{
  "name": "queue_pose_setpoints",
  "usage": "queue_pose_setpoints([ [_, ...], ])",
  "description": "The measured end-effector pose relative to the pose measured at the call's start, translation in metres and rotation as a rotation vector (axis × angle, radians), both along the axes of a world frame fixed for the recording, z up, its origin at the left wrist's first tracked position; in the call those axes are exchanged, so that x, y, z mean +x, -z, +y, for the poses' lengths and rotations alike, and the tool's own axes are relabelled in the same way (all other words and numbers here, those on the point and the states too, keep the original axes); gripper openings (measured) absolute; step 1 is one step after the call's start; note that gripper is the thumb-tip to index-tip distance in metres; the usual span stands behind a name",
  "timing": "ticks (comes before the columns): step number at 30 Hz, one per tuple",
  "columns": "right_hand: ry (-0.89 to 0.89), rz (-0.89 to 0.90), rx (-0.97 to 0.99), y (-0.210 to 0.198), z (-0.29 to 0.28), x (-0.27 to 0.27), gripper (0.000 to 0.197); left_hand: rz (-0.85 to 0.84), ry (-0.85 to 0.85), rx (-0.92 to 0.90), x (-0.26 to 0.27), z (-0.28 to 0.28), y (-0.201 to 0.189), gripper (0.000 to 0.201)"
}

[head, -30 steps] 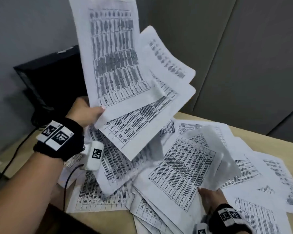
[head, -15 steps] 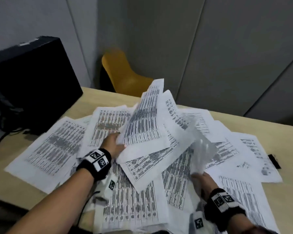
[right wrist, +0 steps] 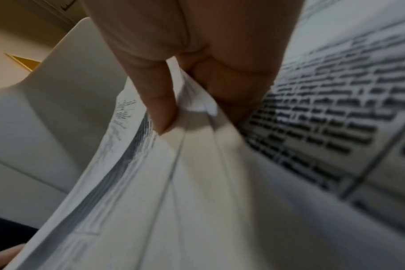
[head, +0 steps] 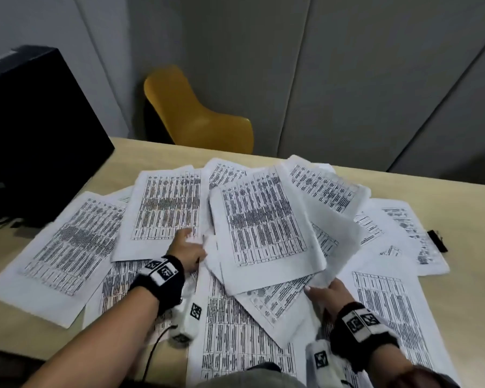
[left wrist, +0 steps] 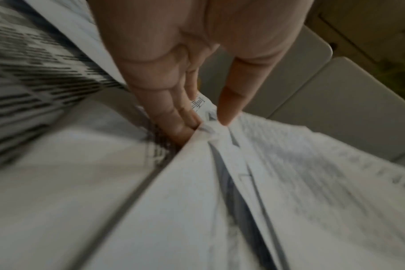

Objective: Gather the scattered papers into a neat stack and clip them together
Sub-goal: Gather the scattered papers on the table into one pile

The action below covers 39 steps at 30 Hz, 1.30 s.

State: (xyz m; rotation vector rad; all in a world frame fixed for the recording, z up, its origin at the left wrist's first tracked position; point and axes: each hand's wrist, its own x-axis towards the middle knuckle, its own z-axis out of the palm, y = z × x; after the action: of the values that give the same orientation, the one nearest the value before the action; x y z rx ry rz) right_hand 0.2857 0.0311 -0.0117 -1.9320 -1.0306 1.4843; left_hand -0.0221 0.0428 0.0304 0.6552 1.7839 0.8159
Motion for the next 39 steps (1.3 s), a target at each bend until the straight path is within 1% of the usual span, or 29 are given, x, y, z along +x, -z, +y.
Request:
queue_pose_setpoints([
  [1, -0.014, 0.006, 0.012, -0.001, 0.001, 0.002, 0.010, -0.025, -0.012, 0.006, 0.000, -0.002, 0.006, 0.069],
  [3, -0.038, 0.051, 0.032, -0.007, 0.001, 0.002, 0.013, -0.046, -0.030, 0.060, 0.003, -0.005, 0.014, 0.048],
  [4, -0.051, 0.089, 0.036, -0.012, 0.000, 0.000, 0.018, -0.070, -0.037, 0.086, 0.007, -0.005, 0.014, 0.037],
  [5, -0.063, 0.128, 0.032, -0.013, 0.001, 0.000, 0.024, -0.099, -0.038, 0.106, 0.010, -0.006, 0.012, 0.031],
  [6, -0.075, 0.159, 0.028, -0.016, 0.000, -0.001, 0.028, -0.104, -0.020, 0.116, 0.014, -0.008, 0.010, 0.032],
  [7, -0.082, 0.190, 0.026, -0.019, -0.001, -0.003, 0.031, -0.087, 0.010, 0.132, 0.016, -0.009, 0.009, 0.037],
  [8, -0.093, 0.215, 0.014, -0.022, -0.002, -0.004, 0.033, -0.040, 0.050, 0.146, 0.018, -0.011, 0.010, 0.044],
  [10, -0.111, 0.257, -0.036, -0.029, -0.001, -0.005, 0.033, 0.123, 0.147, 0.171, 0.021, -0.014, 0.012, 0.060],
  [12, -0.069, 0.325, -0.081, -0.031, 0.003, -0.005, 0.034, 0.203, 0.220, 0.181, 0.025, -0.016, 0.010, 0.068],
  [14, 0.027, 0.415, -0.189, -0.029, 0.006, -0.006, 0.036, 0.162, 0.254, 0.165, 0.023, -0.016, 0.010, 0.071],
  [16, 0.055, 0.443, -0.231, -0.024, 0.010, -0.004, 0.044, 0.093, 0.268, 0.156, 0.019, -0.017, 0.009, 0.072],
  [18, 0.049, 0.368, -0.153, -0.018, 0.013, -0.002, 0.047, 0.030, 0.288, 0.141, 0.016, -0.017, 0.010, 0.076],
  [19, 0.033, 0.296, -0.092, -0.018, 0.013, -0.003, 0.041, 0.017, 0.309, 0.129, 0.016, -0.016, 0.011, 0.079],
  [20, 0.020, 0.245, -0.043, -0.018, 0.011, -0.005, 0.035, 0.020, 0.333, 0.124, 0.017, -0.017, 0.010, 0.082],
  [24, -0.055, -0.056, 0.029, -0.009, 0.006, -0.013, 0.028, 0.057, 0.362, 0.121, 0.019, -0.020, 0.014, 0.094],
  [25, -0.051, -0.082, 0.045, -0.008, 0.006, -0.013, 0.026, 0.060, 0.332, 0.147, 0.017, -0.021, 0.015, 0.093],
  [27, 0.003, -0.040, 0.060, -0.005, 0.008, -0.010, 0.026, 0.011, 0.151, 0.209, 0.007, -0.023, 0.012, 0.081],
  [28, 0.035, -0.011, 0.058, -0.007, 0.009, -0.010, 0.026, 0.045, 0.045, 0.225, -0.003, -0.023, 0.011, 0.072],
  [30, 0.097, 0.042, 0.055, -0.002, 0.011, -0.007, 0.027, 0.261, -0.113, 0.205, -0.031, -0.022, 0.010, 0.062],
  [31, 0.125, 0.057, 0.041, 0.003, 0.012, -0.006, 0.031, 0.378, -0.163, 0.164, -0.051, -0.023, 0.014, 0.062],
  [32, 0.155, 0.071, 0.025, 0.009, 0.012, -0.005, 0.036, 0.490, -0.176, 0.100, -0.070, -0.025, 0.017, 0.064],
  [34, 0.169, 0.077, 0.008, 0.020, 0.011, -0.005, 0.044, 0.674, -0.104, -0.129, -0.101, -0.035, 0.027, 0.074],
  [35, 0.164, 0.077, 0.006, 0.024, 0.010, -0.005, 0.045, 0.729, -0.047, -0.249, -0.109, -0.040, 0.032, 0.079],
  [36, 0.156, 0.079, 0.003, 0.026, 0.011, -0.004, 0.046, 0.748, 0.004, -0.331, -0.113, -0.046, 0.035, 0.084],
  [37, 0.146, 0.072, -0.003, 0.028, 0.012, -0.002, 0.046, 0.750, 0.051, -0.369, -0.111, -0.051, 0.039, 0.087],
  [39, 0.111, 0.051, -0.026, 0.030, 0.016, 0.001, 0.044, 0.756, 0.144, -0.370, -0.097, -0.058, 0.043, 0.089],
])
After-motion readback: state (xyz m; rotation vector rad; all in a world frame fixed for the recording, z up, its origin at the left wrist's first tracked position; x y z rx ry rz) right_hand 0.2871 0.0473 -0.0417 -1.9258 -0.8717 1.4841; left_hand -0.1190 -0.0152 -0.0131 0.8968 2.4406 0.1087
